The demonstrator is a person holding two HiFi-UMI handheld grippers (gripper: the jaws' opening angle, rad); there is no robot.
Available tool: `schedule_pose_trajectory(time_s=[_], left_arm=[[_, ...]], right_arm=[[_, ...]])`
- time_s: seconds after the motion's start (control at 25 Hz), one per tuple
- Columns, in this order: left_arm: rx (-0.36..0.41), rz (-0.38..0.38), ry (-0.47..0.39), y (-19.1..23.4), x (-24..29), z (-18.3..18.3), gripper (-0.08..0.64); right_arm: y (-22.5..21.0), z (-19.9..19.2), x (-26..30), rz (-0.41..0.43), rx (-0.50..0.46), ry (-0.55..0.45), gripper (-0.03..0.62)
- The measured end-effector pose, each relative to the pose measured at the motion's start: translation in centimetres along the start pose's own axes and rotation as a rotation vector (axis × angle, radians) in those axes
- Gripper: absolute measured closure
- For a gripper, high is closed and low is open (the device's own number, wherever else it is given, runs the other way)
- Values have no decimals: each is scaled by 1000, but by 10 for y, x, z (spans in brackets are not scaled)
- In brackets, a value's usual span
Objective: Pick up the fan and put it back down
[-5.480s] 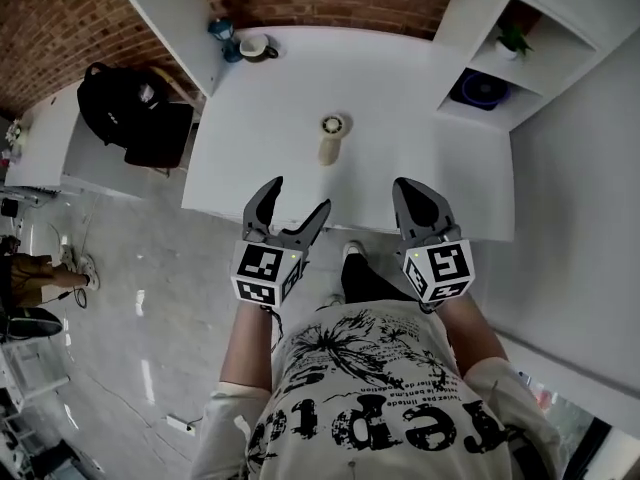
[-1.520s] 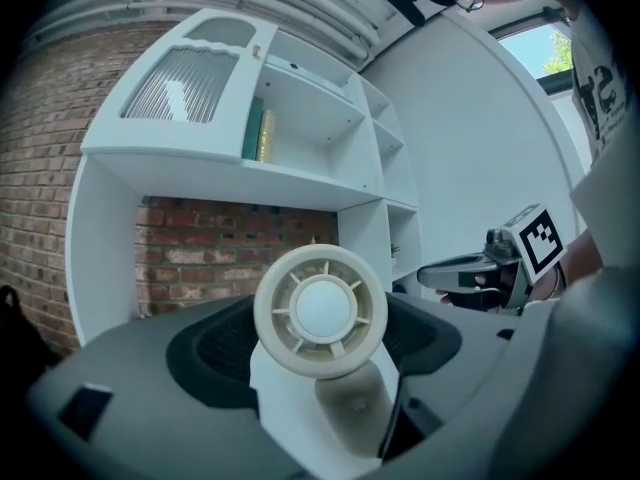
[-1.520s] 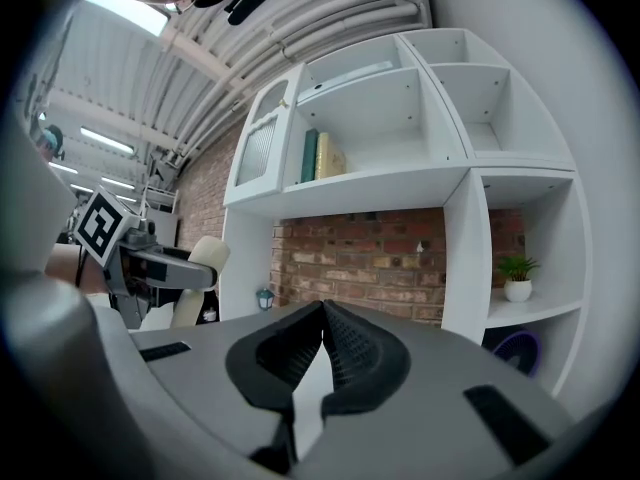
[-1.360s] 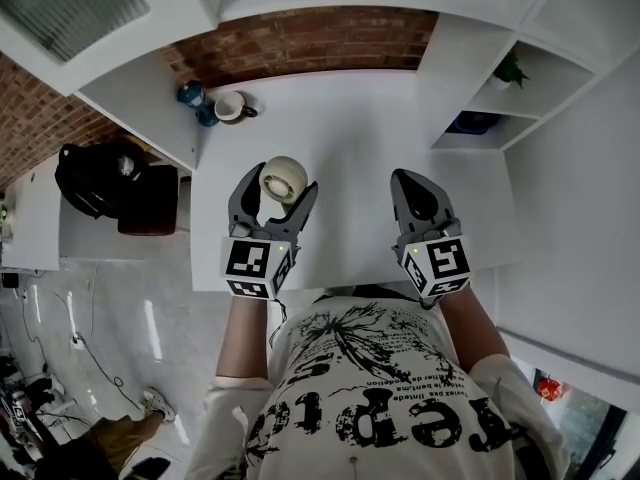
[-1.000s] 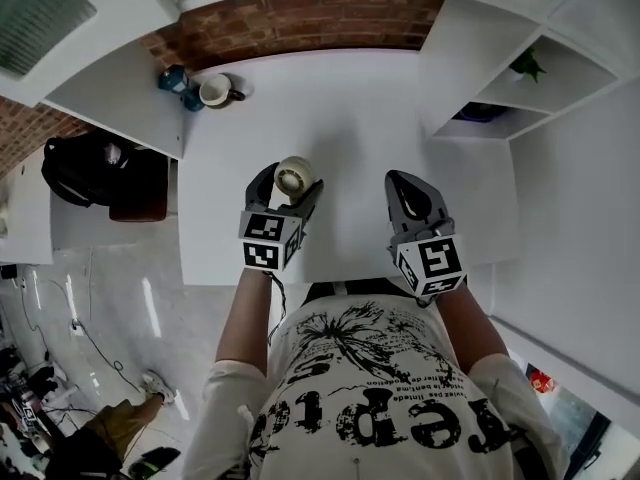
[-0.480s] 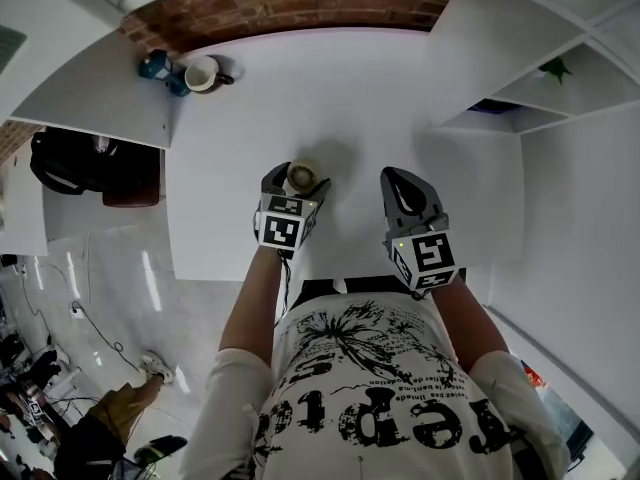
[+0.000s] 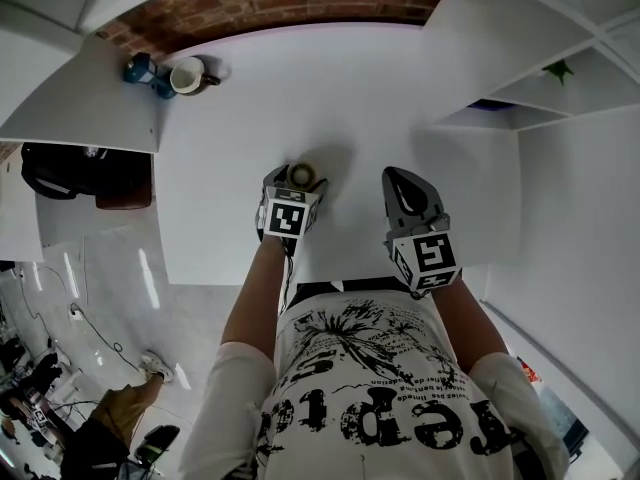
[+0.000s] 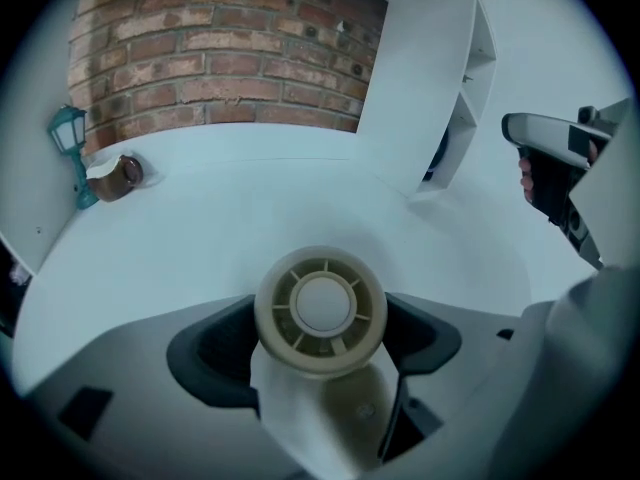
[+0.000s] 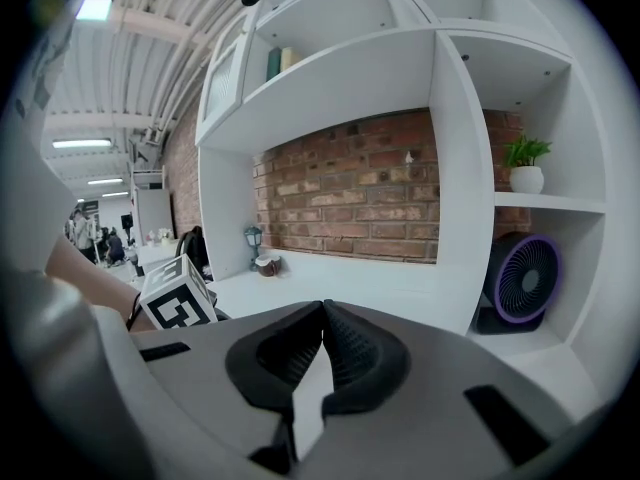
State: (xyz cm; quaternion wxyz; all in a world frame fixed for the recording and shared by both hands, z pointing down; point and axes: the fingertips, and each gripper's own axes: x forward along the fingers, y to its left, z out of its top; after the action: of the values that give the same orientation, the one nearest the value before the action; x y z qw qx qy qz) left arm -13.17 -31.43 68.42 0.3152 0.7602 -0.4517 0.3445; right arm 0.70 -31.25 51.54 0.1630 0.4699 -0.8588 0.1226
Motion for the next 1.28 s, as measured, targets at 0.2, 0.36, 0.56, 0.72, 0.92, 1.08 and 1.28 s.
schedule_pose_trajectory(time_s=[0.2,0.36,0.56,0.72,0.92,1.08,1.28], left_arm=[[-7,25,26,-1,6,-1,179],[-42,10,23,-2,-4,1,179],[-33,7,-53,-4,-27,17,179],[15,18,-158,-6,-66,40,181],[72,76,-325,-8,-131,69,395],[103,81,-424,-15,-177,81,525],[198,53,-530,-35,-234,92,546]], right_arm=[[-7,-1,-2,-26,-17,21,577],[-2,5,-8,-34,-18,16,577],[4,9,-18,-61,-30,2,577],[14,19,-29,-70,-44,-39,577],[25,28,-49,-88,-56,-77,577],[39,39,-64,-96,-69,-109,577],[59,59,-80,-99,-81,-164,577]])
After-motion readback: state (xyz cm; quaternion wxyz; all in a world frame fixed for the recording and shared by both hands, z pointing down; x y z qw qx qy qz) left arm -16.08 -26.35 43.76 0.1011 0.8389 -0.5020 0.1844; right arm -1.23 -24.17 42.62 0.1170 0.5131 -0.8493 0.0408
